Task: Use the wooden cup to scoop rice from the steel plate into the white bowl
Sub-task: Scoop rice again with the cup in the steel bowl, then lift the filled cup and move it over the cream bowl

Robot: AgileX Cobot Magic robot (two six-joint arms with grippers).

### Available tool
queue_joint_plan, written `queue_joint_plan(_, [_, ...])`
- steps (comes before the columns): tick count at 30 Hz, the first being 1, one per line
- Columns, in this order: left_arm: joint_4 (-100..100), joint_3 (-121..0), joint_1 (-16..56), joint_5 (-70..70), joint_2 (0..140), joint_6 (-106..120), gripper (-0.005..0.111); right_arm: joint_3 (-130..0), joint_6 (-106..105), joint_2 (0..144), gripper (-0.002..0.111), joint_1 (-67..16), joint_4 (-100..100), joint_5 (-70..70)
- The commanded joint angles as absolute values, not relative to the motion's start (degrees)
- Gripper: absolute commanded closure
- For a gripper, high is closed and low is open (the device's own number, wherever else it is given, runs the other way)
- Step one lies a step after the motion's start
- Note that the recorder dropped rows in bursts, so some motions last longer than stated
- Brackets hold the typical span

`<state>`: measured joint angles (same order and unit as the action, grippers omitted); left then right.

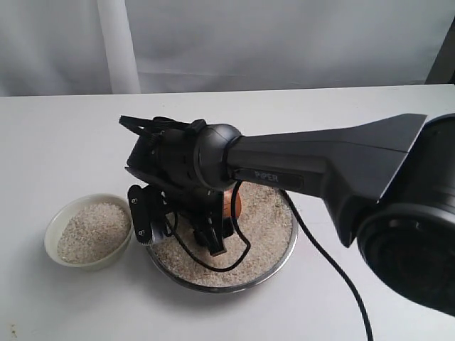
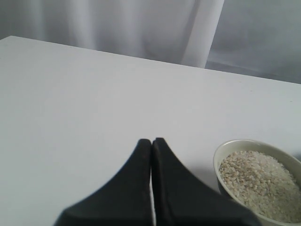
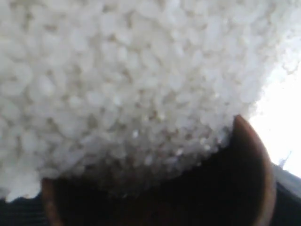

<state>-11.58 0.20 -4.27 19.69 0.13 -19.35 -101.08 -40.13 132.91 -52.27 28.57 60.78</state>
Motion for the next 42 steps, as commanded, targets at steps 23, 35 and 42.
queue_joint_plan(23, [-11.3, 0.0, -4.0, 19.3, 0.0, -19.5, 0.107, -101.1, -42.1, 129.1, 0.108, -44.8, 7.6, 55.6])
queue_joint_plan(35, [-11.3, 0.0, -4.0, 19.3, 0.0, -19.5, 0.107, -100.6, -45.0, 128.1, 0.108, -43.2, 2.3, 53.5])
queue_joint_plan(42, [-11.3, 0.0, -4.0, 19.3, 0.0, -19.5, 0.107, -94.4, -47.8, 122.7, 0.108, -41.4, -0.6, 48.0])
